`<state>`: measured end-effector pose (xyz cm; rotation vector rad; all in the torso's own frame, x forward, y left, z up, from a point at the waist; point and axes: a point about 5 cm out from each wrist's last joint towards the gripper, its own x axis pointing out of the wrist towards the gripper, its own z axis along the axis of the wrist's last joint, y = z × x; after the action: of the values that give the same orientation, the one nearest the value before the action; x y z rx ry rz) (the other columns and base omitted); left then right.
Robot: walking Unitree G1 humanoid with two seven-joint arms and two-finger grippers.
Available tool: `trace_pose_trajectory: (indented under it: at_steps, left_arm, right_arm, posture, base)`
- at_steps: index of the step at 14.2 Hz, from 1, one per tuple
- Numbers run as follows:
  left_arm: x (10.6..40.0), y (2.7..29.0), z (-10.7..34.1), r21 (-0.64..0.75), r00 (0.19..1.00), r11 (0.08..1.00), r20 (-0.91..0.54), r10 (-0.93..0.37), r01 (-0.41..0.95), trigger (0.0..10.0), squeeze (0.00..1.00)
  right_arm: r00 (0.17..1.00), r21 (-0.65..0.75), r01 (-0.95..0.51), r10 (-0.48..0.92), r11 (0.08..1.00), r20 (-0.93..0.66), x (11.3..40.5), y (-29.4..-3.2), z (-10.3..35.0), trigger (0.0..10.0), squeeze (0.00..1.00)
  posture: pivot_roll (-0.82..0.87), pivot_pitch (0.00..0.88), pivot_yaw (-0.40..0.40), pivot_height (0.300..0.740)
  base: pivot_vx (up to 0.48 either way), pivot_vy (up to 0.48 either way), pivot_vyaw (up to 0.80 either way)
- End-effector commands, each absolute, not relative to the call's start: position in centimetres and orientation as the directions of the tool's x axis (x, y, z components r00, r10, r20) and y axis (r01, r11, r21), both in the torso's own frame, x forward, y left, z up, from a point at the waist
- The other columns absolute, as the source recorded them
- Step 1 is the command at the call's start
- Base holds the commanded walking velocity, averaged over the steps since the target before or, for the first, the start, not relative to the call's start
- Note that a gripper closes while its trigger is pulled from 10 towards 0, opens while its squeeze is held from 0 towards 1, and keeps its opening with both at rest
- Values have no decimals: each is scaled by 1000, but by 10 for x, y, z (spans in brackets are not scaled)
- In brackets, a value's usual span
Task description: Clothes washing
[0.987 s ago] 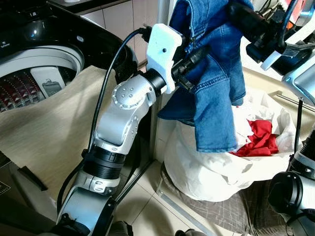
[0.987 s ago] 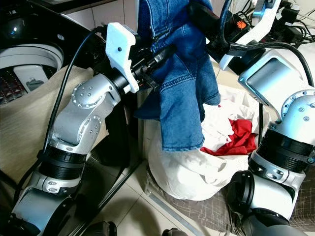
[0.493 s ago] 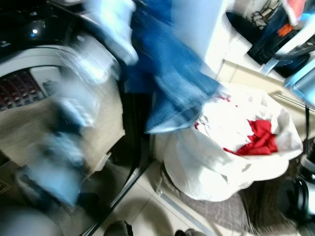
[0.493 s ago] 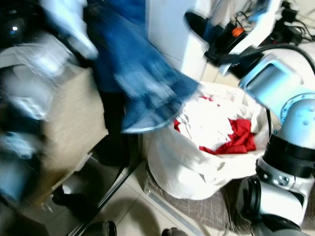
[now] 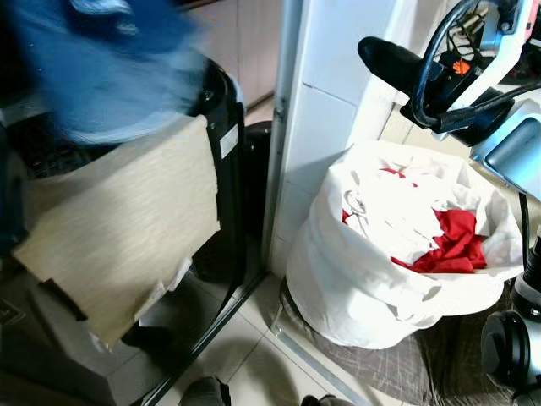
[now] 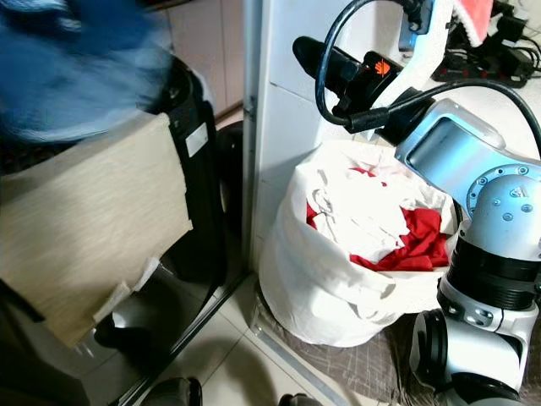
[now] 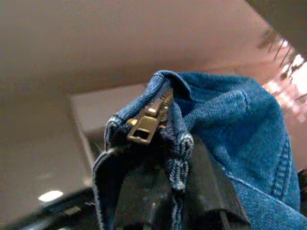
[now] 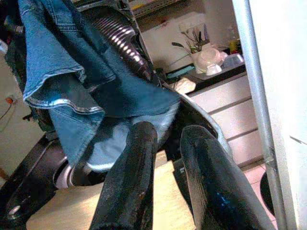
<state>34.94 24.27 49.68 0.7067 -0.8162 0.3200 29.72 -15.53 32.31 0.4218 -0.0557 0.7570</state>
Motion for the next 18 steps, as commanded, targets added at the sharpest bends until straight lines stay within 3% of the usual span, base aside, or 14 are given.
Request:
trace_pose_trajectory:
  at_steps: [1,3,4,6,8,9,14,18]
  left_arm:
    - [349,242,501,468,652,696,758,-1,-544,0,0]
    - [383,250,448,565,848,710,523,85,-420,0,0]
    - [393,253,422,552,890,745,440,121,-375,10000,0]
    - [410,263,348,527,978,824,99,181,-206,10000,0]
    - [411,267,323,522,980,838,-17,199,-161,10000,0]
    - [410,269,311,519,977,845,-81,199,-129,10000,1000]
    - [406,278,301,578,957,813,-192,219,-71,10000,1000]
    - [404,284,310,615,956,784,-176,235,-80,10000,1000]
  right_arm:
    - [733,322,-676,647,663,208,294,-157,325,10000,0]
    - [734,314,-674,655,669,179,294,-152,317,10000,0]
    - [734,308,-673,660,673,162,293,-150,314,10000,0]
    - [724,261,-678,685,687,76,291,-145,300,10000,0]
    - [705,225,-695,708,683,27,287,-141,293,10000,0]
    - [681,187,-719,732,670,-6,282,-137,289,10000,0]
    - [676,166,-722,736,672,-43,281,-138,281,10000,0]
    - [710,174,-685,702,707,-57,289,-145,279,10000,0]
  posture:
    - [-70,32,-12,740]
    - [-72,36,-13,740]
    - [-74,37,-13,740]
    - [-79,39,-15,740]
    - [-80,41,-14,740]
    - [-83,40,-12,740]
    - [-82,42,-17,740]
    - [-77,44,-23,740]
  base:
    - [0,0,0]
    - [0,0,0]
    - [0,0,0]
    - [0,0,0]
    - [0,0,0]
    - [0,0,0]
    - [0,0,0]
    - [0,0,0]
